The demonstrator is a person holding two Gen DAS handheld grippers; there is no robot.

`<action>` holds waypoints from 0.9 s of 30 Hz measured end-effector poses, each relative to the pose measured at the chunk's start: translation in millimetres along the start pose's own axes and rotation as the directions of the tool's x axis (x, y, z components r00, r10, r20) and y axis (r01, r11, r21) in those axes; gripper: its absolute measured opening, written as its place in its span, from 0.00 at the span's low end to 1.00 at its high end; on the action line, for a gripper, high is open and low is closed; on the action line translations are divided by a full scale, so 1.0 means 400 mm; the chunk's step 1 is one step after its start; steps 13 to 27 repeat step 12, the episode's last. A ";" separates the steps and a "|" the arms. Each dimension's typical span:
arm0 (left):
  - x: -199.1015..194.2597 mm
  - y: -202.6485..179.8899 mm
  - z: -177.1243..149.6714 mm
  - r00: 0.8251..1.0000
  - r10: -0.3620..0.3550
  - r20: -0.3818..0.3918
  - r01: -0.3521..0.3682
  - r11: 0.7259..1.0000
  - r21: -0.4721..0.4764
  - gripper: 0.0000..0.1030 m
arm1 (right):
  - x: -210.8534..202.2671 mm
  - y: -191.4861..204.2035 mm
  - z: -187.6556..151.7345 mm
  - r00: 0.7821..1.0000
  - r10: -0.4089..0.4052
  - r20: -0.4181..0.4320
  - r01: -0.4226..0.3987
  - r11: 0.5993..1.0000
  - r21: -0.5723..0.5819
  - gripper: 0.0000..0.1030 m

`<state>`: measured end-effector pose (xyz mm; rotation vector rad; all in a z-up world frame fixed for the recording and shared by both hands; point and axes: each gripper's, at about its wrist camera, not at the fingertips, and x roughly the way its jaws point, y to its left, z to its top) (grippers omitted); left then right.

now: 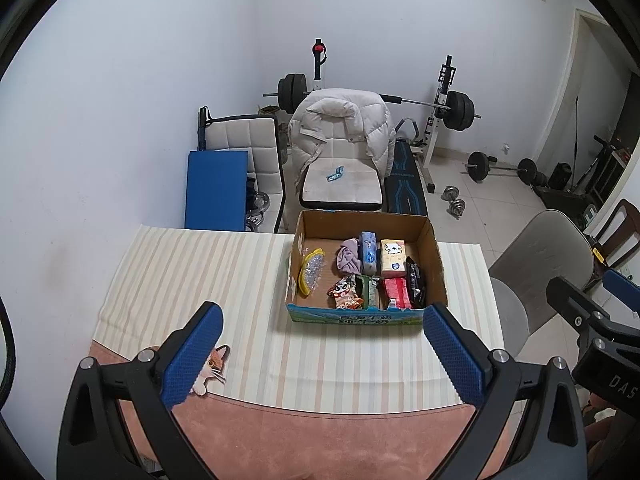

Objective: Organize soft objects

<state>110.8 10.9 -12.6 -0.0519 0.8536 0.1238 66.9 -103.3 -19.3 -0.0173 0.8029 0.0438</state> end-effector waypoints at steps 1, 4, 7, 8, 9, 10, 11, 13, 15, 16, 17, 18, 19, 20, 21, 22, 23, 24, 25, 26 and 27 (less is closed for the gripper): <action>0.000 0.001 0.000 1.000 0.000 0.001 0.000 1.000 -0.001 1.00 | 0.000 0.000 0.000 1.000 0.000 0.000 0.000 1.000 0.001 1.00; 0.000 0.003 0.000 1.000 0.000 0.002 0.000 1.000 -0.004 1.00 | 0.000 0.001 -0.001 1.000 -0.003 0.000 0.003 1.000 0.004 1.00; 0.001 0.005 0.000 1.000 -0.002 -0.002 0.002 1.000 -0.004 1.00 | 0.001 0.001 -0.001 1.000 -0.003 0.001 0.003 1.000 0.001 1.00; 0.002 0.007 0.000 1.000 -0.003 -0.003 0.003 1.000 -0.006 1.00 | -0.001 -0.001 0.004 1.000 -0.004 0.003 0.004 1.000 0.001 1.00; 0.002 0.008 0.000 1.000 -0.001 -0.003 0.001 1.000 -0.007 1.00 | 0.000 -0.002 0.006 1.000 -0.004 0.003 0.004 1.000 0.003 1.00; 0.002 0.008 0.000 1.000 0.001 -0.003 -0.001 1.000 -0.009 1.00 | -0.002 -0.003 0.008 1.000 -0.004 0.004 0.004 1.000 0.001 1.00; 0.001 0.009 0.001 1.000 0.002 -0.003 -0.002 1.000 -0.012 1.00 | -0.003 -0.005 0.013 1.000 -0.005 0.005 0.005 1.000 -0.001 1.00; 0.002 0.009 0.001 1.000 -0.001 -0.003 0.001 1.000 -0.012 1.00 | -0.004 -0.006 0.016 1.000 -0.006 0.004 0.006 1.000 -0.001 1.00; 0.002 0.009 0.001 1.000 -0.001 -0.003 0.001 1.000 -0.012 1.00 | -0.004 -0.006 0.016 1.000 -0.006 0.004 0.006 1.000 -0.001 1.00; 0.002 0.009 0.001 1.000 -0.001 -0.003 0.001 1.000 -0.012 1.00 | -0.004 -0.006 0.016 1.000 -0.006 0.004 0.006 1.000 -0.001 1.00; 0.002 0.009 0.001 1.000 -0.001 -0.003 0.001 1.000 -0.012 1.00 | -0.004 -0.006 0.016 1.000 -0.006 0.004 0.006 1.000 -0.001 1.00; 0.002 0.009 0.001 1.000 -0.001 -0.003 0.001 1.000 -0.012 1.00 | -0.004 -0.006 0.016 1.000 -0.006 0.004 0.006 1.000 -0.001 1.00; 0.002 0.009 0.001 1.000 -0.001 -0.003 0.001 1.000 -0.012 1.00 | -0.004 -0.006 0.016 1.000 -0.006 0.004 0.006 1.000 -0.001 1.00; 0.002 0.009 0.001 1.000 -0.001 -0.003 0.001 1.000 -0.012 1.00 | -0.004 -0.006 0.016 1.000 -0.006 0.004 0.006 1.000 -0.001 1.00; 0.002 0.009 0.001 1.000 -0.001 -0.003 0.001 1.000 -0.012 1.00 | -0.004 -0.006 0.016 1.000 -0.006 0.004 0.006 1.000 -0.001 1.00; 0.002 0.009 0.001 1.000 -0.001 -0.003 0.001 1.000 -0.012 1.00 | -0.004 -0.006 0.016 1.000 -0.006 0.004 0.006 1.000 -0.001 1.00; 0.002 0.009 0.001 1.000 -0.001 -0.003 0.001 1.000 -0.012 1.00 | -0.004 -0.006 0.016 1.000 -0.006 0.004 0.006 1.000 -0.001 1.00; 0.002 0.009 0.001 1.000 -0.001 -0.003 0.001 1.000 -0.012 1.00 | -0.004 -0.006 0.016 1.000 -0.006 0.004 0.006 1.000 -0.001 1.00; 0.002 0.009 0.001 1.000 -0.001 -0.003 0.001 1.000 -0.012 1.00 | -0.004 -0.006 0.016 1.000 -0.006 0.004 0.006 1.000 -0.001 1.00; 0.002 0.009 0.001 1.000 -0.001 -0.003 0.001 1.000 -0.012 1.00 | -0.004 -0.006 0.016 1.000 -0.006 0.004 0.006 1.000 -0.001 1.00; 0.002 0.009 0.001 1.000 -0.001 -0.003 0.001 1.000 -0.012 1.00 | -0.004 -0.006 0.016 1.000 -0.006 0.004 0.006 1.000 -0.001 1.00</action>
